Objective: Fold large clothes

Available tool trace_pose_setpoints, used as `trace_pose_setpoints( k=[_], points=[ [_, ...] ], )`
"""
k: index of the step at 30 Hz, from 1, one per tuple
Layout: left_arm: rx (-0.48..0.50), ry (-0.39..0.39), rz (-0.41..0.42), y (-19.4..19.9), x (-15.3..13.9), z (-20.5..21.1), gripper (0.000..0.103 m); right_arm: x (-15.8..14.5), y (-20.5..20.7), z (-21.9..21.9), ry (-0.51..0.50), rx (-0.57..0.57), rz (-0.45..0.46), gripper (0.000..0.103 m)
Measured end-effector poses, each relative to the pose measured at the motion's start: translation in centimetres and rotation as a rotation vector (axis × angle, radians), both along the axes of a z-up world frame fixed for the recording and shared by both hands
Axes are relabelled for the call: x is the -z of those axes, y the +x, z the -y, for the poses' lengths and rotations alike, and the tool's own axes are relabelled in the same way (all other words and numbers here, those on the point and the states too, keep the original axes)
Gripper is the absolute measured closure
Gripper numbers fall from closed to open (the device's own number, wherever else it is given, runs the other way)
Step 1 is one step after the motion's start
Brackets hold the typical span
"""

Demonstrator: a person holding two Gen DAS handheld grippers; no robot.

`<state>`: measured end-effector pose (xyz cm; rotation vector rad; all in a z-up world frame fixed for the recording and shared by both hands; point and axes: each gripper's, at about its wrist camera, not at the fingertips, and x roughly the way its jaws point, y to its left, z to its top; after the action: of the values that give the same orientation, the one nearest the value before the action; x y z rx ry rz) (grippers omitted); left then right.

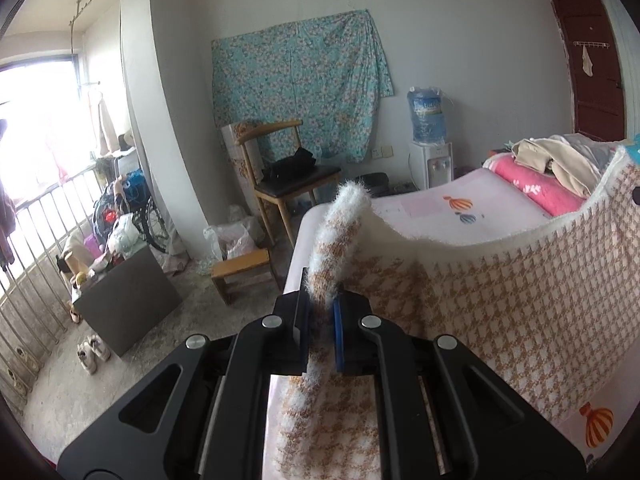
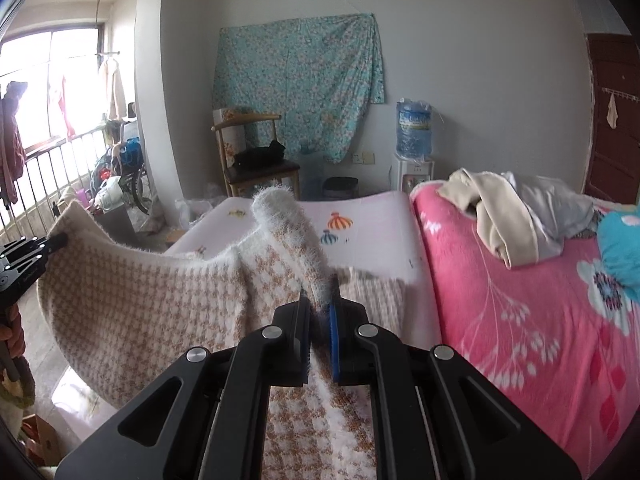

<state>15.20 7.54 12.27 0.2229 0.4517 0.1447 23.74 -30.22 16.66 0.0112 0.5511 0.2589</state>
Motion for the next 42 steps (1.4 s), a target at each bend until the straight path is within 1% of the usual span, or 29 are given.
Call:
trace_pose_setpoints(
  k=[2, 5, 7, 9, 10, 13, 16, 17, 18, 19, 20, 21, 22, 23, 25, 26, 28, 30, 32, 33, 34, 35, 36, 37, 38, 39, 40, 41, 42],
  points=[
    [0.005, 0.016, 0.012, 2.4, -0.5, -0.2, 0.095, -0.6, 3.0, 0.0, 0.004, -0.008, -0.007, 0.096],
    [0.01, -0.01, -0.007, 7.5, -0.9, -0.8, 0.095, -1.1, 8.1, -0.1, 0.024, -0.025, -0.039, 0.096],
    [0.012, -0.034, -0.037, 11.0, -0.5, -1.2, 0.095, -0.6, 11.7, -0.5, 0.028, -0.03, -0.074, 0.096],
    [0.013, -0.061, -0.099, 15.1, 1.0, -1.4, 0.095, 1.0, 15.2, -1.0, 0.019, -0.023, -0.124, 0.096],
    [0.015, -0.078, -0.132, 16.8, 1.9, -1.5, 0.095, 2.4, 17.2, -1.2, 0.009, -0.017, -0.166, 0.096],
    [0.014, -0.109, -0.291, 22.3, 6.9, -1.4, 0.095, 8.3, 21.8, -1.2, 0.001, 0.002, -0.326, 0.095],
    [0.007, -0.147, -0.482, 26.2, 12.7, -2.3, 0.095, 14.6, 24.7, 0.0, 0.06, 0.012, -0.517, 0.094],
    [0.007, -0.175, -0.528, 27.0, 14.0, -2.8, 0.093, 15.9, 24.9, 0.6, 0.108, 0.015, -0.551, 0.093],
    [0.012, -0.208, -0.552, 27.5, 14.9, -3.3, 0.086, 16.3, 25.0, 1.4, 0.164, 0.013, -0.562, 0.091],
    [0.012, -0.22, -0.55, 27.6, 15.0, -3.6, 0.083, 16.4, 25.0, 2.0, 0.213, 0.018, -0.573, 0.084],
    [0.01, -0.236, -0.544, 27.6, 14.8, -4.1, 0.077, 16.4, 25.0, 2.6, 0.234, 0.035, -0.579, 0.075],
    [0.002, -0.265, -0.541, 27.7, 14.5, -4.8, 0.071, 16.1, 24.8, 3.2, 0.249, 0.052, -0.576, 0.06],
    [-0.008, -0.294, -0.535, 27.8, 14.2, -5.4, 0.068, 15.7, 24.7, 3.9, 0.264, 0.055, -0.562, 0.055],
    [-0.022, -0.338, -0.518, 27.8, 13.7, -6.3, 0.064, 15.2, 24.5, 4.3, 0.269, 0.059, -0.55, 0.054],
    [-0.049, -0.416, -0.467, 27.5, 12.7, -7.7, 0.063, 14.1, 24.2, 4.8, 0.251, 0.087, -0.513, 0.054],
    [-0.057, -0.437, -0.43, 27.0, 12.1, -8.1, 0.063, 13.3, 24.0, 4.9, 0.231, 0.098, -0.484, 0.054],
    [-0.014, -0.463, -0.359, 26.0, 10.5, -8.0, 0.063, 11.5, 23.5, 3.8, 0.189, 0.086, -0.423, 0.054],
    [0.06, -0.491, -0.337, 25.4, 9.8, -7.2, 0.062, 10.4, 23.7, 2.3, 0.196, 0.024, -0.392, 0.054],
    [0.153, -0.541, -0.392, 25.4, 10.2, -5.8, 0.057, 10.8, 24.3, 0.1, 0.215, -0.061, -0.427, 0.054],
    [0.176, -0.556, -0.448, 25.9, 11.2, -4.9, 0.054, 11.3, 24.6, -0.8, 0.229, -0.099, -0.458, 0.054],
    [0.171, -0.56, -0.498, 26.3, 12.2, -4.9, 0.053, 12.4, 25.2, -1.6, 0.254, -0.134, -0.511, 0.054],
    [0.136, -0.56, -0.552, 26.8, 13.6, -5.0, 0.053, 13.8, 25.8, -1.8, 0.277, -0.13, -0.566, 0.054],
    [0.105, -0.578, -0.586, 27.2, 14.7, -5.5, 0.05, 15.2, 26.3, -1.3, 0.298, -0.091, -0.618, 0.054],
    [0.093, -0.661, -0.594, 27.2, 15.8, -6.7, 0.05, 16.0, 26.4, -0.4, 0.33, -0.05, -0.645, 0.055],
    [0.087, -0.749, -0.568, 26.6, 16.0, -8.0, 0.056, 16.5, 26.4, 1.0, 0.384, -0.015, -0.653, 0.059],
    [0.068, -0.807, -0.553, 26.2, 15.9, -9.3, 0.059, 16.6, 26.1, 2.9, 0.429, 0.04, -0.657, 0.069],
    [0.054, -0.867, -0.54, 25.5, 15.6, -10.7, 0.059, 16.2, 25.7, 4.0, 0.425, 0.09, -0.645, 0.07],
    [0.029, -0.875, -0.526, 24.9, 15.1, -11.5, 0.058, 15.5, 25.0, 5.1, 0.406, 0.133, -0.621, 0.07],
    [-0.004, -0.845, -0.509, 24.1, 14.5, -12.2, 0.058, 14.3, 24.2, 5.6, 0.308, 0.208, -0.594, 0.063]
  ],
)
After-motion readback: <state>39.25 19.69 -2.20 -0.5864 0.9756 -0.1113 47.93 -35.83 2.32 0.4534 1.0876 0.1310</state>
